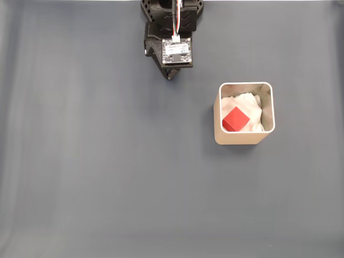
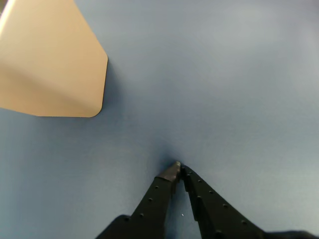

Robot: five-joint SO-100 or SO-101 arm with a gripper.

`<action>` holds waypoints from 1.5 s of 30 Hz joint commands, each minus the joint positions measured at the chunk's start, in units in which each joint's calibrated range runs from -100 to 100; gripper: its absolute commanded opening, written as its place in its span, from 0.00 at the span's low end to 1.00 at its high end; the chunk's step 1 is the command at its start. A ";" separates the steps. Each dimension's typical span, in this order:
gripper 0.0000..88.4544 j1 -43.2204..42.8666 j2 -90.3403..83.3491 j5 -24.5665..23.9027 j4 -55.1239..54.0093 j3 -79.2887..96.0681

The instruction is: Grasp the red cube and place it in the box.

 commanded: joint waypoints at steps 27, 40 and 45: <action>0.01 1.69 -0.54 -0.63 3.82 0.55; 0.01 1.69 -0.54 -0.63 3.82 0.55; 0.01 1.69 -0.54 -0.63 3.82 0.55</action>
